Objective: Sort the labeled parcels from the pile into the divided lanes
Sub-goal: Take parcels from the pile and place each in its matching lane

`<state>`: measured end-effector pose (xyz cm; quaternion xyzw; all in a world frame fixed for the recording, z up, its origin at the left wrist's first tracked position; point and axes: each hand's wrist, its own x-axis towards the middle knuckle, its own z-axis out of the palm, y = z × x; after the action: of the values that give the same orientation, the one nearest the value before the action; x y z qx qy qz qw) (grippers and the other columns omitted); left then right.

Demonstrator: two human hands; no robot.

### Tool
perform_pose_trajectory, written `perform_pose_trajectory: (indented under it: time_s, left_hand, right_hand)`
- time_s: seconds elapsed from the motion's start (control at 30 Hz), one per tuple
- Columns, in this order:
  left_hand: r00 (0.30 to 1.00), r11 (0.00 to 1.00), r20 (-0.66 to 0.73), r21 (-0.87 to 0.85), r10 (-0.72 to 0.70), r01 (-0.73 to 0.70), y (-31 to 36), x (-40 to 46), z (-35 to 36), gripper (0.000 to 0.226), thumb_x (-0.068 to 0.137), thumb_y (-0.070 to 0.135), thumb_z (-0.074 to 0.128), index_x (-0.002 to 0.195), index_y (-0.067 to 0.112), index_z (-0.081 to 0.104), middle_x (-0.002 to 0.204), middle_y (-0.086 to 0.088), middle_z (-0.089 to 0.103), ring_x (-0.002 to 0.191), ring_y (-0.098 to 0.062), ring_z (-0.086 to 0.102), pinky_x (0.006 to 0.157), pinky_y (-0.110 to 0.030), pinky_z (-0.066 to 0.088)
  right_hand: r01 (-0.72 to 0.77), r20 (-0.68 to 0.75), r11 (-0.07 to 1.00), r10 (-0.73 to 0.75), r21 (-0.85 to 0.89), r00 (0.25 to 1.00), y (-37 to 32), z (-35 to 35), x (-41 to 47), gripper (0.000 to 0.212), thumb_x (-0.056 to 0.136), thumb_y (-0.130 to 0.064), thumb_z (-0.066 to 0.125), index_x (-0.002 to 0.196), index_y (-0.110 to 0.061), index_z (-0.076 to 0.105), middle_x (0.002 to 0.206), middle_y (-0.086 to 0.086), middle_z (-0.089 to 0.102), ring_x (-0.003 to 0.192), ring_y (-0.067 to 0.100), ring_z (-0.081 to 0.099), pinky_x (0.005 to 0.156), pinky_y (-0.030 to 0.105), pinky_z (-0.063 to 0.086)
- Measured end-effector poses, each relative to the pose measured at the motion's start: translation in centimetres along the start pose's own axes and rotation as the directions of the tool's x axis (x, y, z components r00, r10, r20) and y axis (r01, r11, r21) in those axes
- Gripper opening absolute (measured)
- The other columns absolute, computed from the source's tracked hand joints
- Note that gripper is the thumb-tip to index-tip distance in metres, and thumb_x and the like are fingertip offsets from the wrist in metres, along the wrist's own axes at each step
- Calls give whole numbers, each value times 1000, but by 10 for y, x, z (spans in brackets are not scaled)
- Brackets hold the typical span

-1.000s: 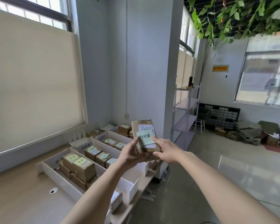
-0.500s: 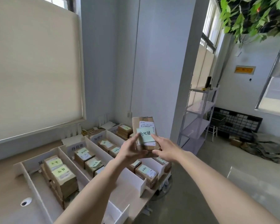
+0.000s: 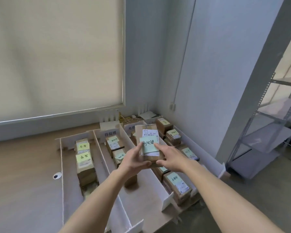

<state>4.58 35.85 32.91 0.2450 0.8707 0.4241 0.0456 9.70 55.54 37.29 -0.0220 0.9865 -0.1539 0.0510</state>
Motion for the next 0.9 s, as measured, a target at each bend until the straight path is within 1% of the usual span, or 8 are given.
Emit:
perform_pose_trajectory:
  time_s: [0.1, 0.13, 0.2, 0.27, 0.4, 0.57, 0.8, 0.9]
  left_hand:
    - [994, 995, -45, 12, -95, 96, -27, 10, 33, 109, 67, 52, 74, 157, 16, 24, 149, -2, 46, 135, -18, 44, 113, -37, 36]
    - [989, 990, -49, 12, -138, 139, -38, 12, 48, 109, 67, 52, 75, 157, 17, 24, 150, -1, 46, 135, -18, 45, 113, -36, 36]
    - [975, 977, -58, 13, -213, 214, -59, 14, 79, 105, 75, 40, 80, 158, 17, 20, 151, -1, 44, 136, -18, 44, 112, -34, 37]
    - [960, 961, -62, 39, -272, 275, -77, 12, 113, 102, 81, 33, 79, 159, 16, 14, 155, 0, 39, 139, -18, 39, 114, -33, 34]
    - [912, 910, -60, 67, -405, 408, -118, 1, 167, 101, 87, 32, 74, 159, 22, 5, 156, 2, 30, 140, -15, 35, 114, -28, 31]
    - [837, 835, -13, 50, -548, 548, -161, -21, 214, 98, 87, 36, 73, 159, 27, 8, 155, 6, 31, 137, -13, 37, 111, -30, 37]
    - [776, 774, 7, 75, -631, 629, -201, -31, 241, 94, 88, 32, 73, 158, 30, 10, 157, 6, 31, 141, -16, 35, 112, -33, 38]
    - [749, 748, 22, 83, -662, 658, -213, -27, 247, 95, 87, 29, 74, 158, 30, 10, 157, 6, 32, 142, -17, 35, 110, -34, 40]
  right_hand:
    - [62, 90, 998, -64, 25, 994, 34, 32, 34, 85, 96, -33, 67, 162, -32, 12, 163, 1, 31, 148, 24, 33, 119, 46, 33]
    - [76, 123, 997, -79, 30, 989, 46, 44, 44, 86, 96, -34, 67, 162, -33, 12, 162, 1, 32, 148, 24, 33, 120, 47, 33]
    - [110, 172, 993, -114, 34, 978, 70, 73, 61, 88, 96, -35, 67, 161, -36, 9, 162, -1, 33, 147, 24, 33, 119, 47, 33]
    - [136, 226, 990, -142, 41, 964, 91, 107, 72, 90, 96, -36, 67, 161, -39, 5, 161, -3, 32, 146, 23, 35, 118, 47, 36]
    - [168, 343, 981, -190, 93, 920, 119, 180, 85, 88, 99, -36, 62, 160, -42, 0, 163, -5, 28, 146, 23, 35, 116, 47, 37]
    - [163, 475, 978, -206, 131, 855, 137, 249, 89, 85, 101, -33, 58, 160, -43, -2, 164, -3, 25, 146, 23, 35, 118, 47, 35]
    - [159, 528, 974, -220, 159, 820, 141, 304, 97, 83, 102, -29, 58, 160, -42, 1, 161, -2, 28, 142, 21, 40, 111, 38, 43]
    - [156, 537, 976, -216, 155, 816, 143, 319, 102, 83, 102, -28, 59, 160, -42, 2, 160, -2, 30, 140, 21, 43, 110, 37, 45]
